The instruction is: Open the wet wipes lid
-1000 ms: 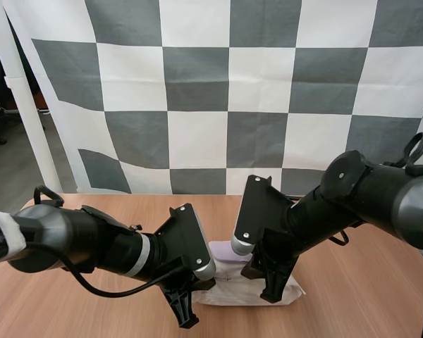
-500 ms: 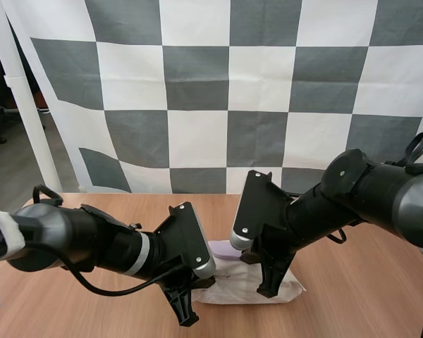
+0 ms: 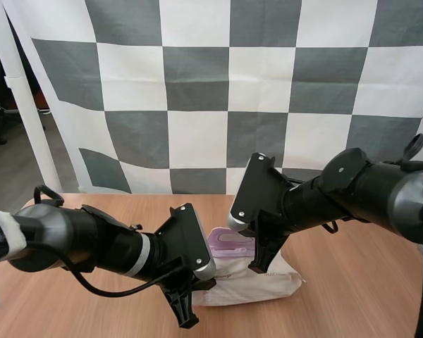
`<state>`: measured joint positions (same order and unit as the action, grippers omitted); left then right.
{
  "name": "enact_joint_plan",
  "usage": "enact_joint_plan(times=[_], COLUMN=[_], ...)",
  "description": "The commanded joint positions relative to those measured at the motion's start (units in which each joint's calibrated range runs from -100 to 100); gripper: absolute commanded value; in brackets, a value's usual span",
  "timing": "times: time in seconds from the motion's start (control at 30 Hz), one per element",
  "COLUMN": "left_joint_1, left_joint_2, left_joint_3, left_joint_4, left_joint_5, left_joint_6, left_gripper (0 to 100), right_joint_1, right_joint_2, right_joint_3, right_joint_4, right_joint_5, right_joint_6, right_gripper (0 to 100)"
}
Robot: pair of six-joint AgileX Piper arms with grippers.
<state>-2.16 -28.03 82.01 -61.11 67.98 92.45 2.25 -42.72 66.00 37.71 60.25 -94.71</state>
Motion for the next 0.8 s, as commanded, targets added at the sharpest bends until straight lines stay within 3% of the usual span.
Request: enact_joint_plan(times=[0.0, 0.13, 0.3, 0.77], left_joint_1=[0.00, 0.00, 0.00, 0.00], left_joint_2=[-0.05, -0.05, -0.05, -0.05], left_joint_3=[0.01, 0.01, 0.01, 0.01], left_joint_4=[0.23, 0.23, 0.37, 0.35], left_joint_5=[0.20, 0.20, 0.20, -1.13], left_joint_6=[0.82, 0.82, 0.82, 0.82], left_gripper=[0, 0, 0, 0], right_joint_1=[0.01, 0.01, 0.01, 0.01], right_joint_2=[1.80, 5.49, 9.90, 18.33], right_joint_3=[0.01, 0.01, -0.03, -3.92], right_joint_4=[1.28, 4.90, 7.84, 8.70], right_joint_5=[-2.92, -7.28, -10.94, -12.75], right_joint_6=[-1.69, -5.29, -5.29, -5.29], right_gripper=[0, 0, 0, 0])
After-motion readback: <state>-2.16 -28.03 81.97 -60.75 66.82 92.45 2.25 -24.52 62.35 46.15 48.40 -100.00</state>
